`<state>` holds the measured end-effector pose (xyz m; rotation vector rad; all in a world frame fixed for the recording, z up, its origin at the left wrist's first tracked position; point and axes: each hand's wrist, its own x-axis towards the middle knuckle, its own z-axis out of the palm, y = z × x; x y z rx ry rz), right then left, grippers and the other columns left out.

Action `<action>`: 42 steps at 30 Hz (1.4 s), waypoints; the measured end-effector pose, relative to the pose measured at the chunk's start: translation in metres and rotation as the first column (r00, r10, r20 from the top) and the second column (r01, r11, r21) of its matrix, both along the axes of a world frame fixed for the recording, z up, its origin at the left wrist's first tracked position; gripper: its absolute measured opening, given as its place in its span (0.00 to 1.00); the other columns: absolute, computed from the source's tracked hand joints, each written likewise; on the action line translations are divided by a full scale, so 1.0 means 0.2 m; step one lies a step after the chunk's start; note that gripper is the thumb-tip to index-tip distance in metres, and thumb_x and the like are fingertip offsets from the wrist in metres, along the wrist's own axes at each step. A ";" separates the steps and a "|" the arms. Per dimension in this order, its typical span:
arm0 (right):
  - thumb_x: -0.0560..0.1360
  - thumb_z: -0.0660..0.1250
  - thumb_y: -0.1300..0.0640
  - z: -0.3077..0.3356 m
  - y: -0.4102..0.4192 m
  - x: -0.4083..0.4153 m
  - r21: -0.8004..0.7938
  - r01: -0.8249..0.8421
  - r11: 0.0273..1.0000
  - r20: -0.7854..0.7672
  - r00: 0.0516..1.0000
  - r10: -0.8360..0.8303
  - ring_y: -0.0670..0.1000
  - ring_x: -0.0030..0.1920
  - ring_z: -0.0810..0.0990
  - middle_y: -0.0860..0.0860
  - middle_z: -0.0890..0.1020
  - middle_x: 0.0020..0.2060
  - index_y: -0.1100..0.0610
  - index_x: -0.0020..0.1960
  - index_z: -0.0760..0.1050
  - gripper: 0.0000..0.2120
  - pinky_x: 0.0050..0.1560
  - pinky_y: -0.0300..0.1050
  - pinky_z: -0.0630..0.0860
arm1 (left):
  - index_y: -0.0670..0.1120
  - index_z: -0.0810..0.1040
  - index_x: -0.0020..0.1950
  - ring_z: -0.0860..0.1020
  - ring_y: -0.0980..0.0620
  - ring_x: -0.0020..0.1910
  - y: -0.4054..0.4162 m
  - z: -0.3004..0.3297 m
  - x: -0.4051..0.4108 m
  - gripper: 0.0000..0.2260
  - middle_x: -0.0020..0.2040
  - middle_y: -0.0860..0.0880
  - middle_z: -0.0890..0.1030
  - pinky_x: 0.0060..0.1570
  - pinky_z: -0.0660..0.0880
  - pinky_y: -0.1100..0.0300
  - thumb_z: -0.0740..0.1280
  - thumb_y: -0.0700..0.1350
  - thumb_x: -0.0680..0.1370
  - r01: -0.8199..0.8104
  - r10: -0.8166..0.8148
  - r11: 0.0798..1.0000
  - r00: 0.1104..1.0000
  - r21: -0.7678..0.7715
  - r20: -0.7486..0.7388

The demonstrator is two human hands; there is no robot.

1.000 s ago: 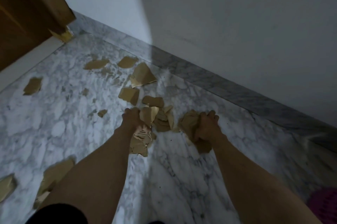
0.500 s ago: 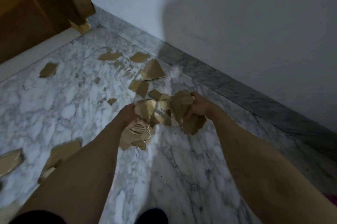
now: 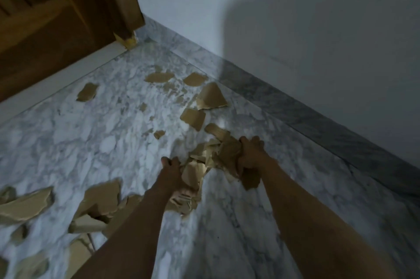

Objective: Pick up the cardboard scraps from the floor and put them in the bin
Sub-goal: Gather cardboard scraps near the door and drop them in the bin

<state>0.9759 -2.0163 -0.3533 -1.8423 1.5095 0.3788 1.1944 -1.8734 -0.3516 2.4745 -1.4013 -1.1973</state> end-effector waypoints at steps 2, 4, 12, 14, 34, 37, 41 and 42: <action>0.63 0.77 0.59 -0.01 0.02 0.01 -0.032 0.005 0.999 0.010 1.000 -0.005 0.63 0.69 0.58 0.59 0.58 0.68 0.55 0.66 0.62 0.36 0.64 0.58 0.69 | 0.43 0.62 0.69 0.72 0.42 0.63 -0.01 -0.02 -0.01 0.49 0.64 0.45 0.57 0.63 0.75 0.51 0.85 0.55 0.56 -0.011 0.012 0.999 1.000 -0.041 0.014; 0.66 0.75 0.59 0.00 0.03 0.02 -0.089 -0.007 0.996 0.053 0.999 0.012 0.61 0.65 0.67 0.57 0.68 0.64 0.56 0.61 0.66 0.27 0.56 0.51 0.72 | 0.44 0.63 0.66 0.72 0.42 0.62 -0.03 -0.02 -0.01 0.48 0.64 0.45 0.63 0.60 0.76 0.49 0.85 0.54 0.55 0.001 0.000 0.999 1.000 -0.044 0.011; 0.56 0.81 0.66 0.18 -0.12 -0.10 0.187 0.007 0.982 0.107 0.994 -0.027 0.58 0.55 0.79 0.52 0.79 0.50 0.56 0.55 0.72 0.31 0.41 0.44 0.76 | 0.47 0.75 0.60 0.78 0.52 0.48 -0.11 0.07 0.20 0.34 0.49 0.51 0.80 0.40 0.73 0.65 0.85 0.49 0.58 -0.048 0.053 0.998 0.990 0.038 -0.130; 0.55 0.82 0.65 0.25 -0.18 -0.10 0.247 0.013 0.969 0.108 0.993 -0.041 0.58 0.54 0.80 0.53 0.80 0.50 0.56 0.58 0.72 0.34 0.43 0.48 0.80 | 0.48 0.80 0.56 0.81 0.50 0.49 -0.15 0.11 0.29 0.32 0.49 0.51 0.83 0.46 0.75 0.60 0.85 0.52 0.56 -0.082 0.088 0.995 0.988 0.051 -0.128; 0.65 0.74 0.47 0.05 0.05 0.47 -0.216 -0.538 0.815 -0.251 0.837 0.486 0.60 0.67 0.66 0.57 0.66 0.66 0.49 0.68 0.67 0.34 0.62 0.60 0.70 | 0.43 0.75 0.66 0.75 0.48 0.53 -0.54 0.22 0.46 0.38 0.59 0.45 0.78 0.46 0.70 0.59 0.83 0.54 0.61 0.008 -0.008 1.000 1.000 -0.004 -0.025; 0.66 0.70 0.46 0.06 -0.03 0.38 -0.144 -0.358 0.923 0.082 0.925 0.371 0.60 0.62 0.74 0.56 0.73 0.62 0.54 0.65 0.71 0.29 0.61 0.58 0.73 | 0.41 0.75 0.65 0.76 0.47 0.55 -0.66 0.20 0.43 0.38 0.62 0.44 0.76 0.43 0.71 0.59 0.83 0.54 0.60 0.063 -0.064 0.997 0.998 -0.039 -0.003; 0.66 0.71 0.47 0.08 -0.25 0.25 -0.068 0.079 0.995 0.218 0.974 -0.063 0.54 0.53 0.78 0.53 0.77 0.53 0.56 0.70 0.66 0.35 0.55 0.49 0.75 | 0.40 0.74 0.68 0.71 0.42 0.67 -0.86 0.13 0.40 0.41 0.70 0.41 0.68 0.59 0.74 0.53 0.82 0.57 0.60 0.258 -0.250 0.963 0.963 -0.076 0.103; 0.66 0.74 0.51 0.07 -0.28 0.24 -0.028 0.128 0.991 0.175 0.977 -0.121 0.55 0.55 0.79 0.52 0.78 0.55 0.52 0.71 0.64 0.36 0.56 0.49 0.76 | 0.43 0.72 0.71 0.67 0.42 0.71 -0.90 0.10 0.38 0.43 0.74 0.42 0.65 0.65 0.70 0.52 0.82 0.57 0.60 0.337 -0.327 0.939 0.935 -0.064 0.138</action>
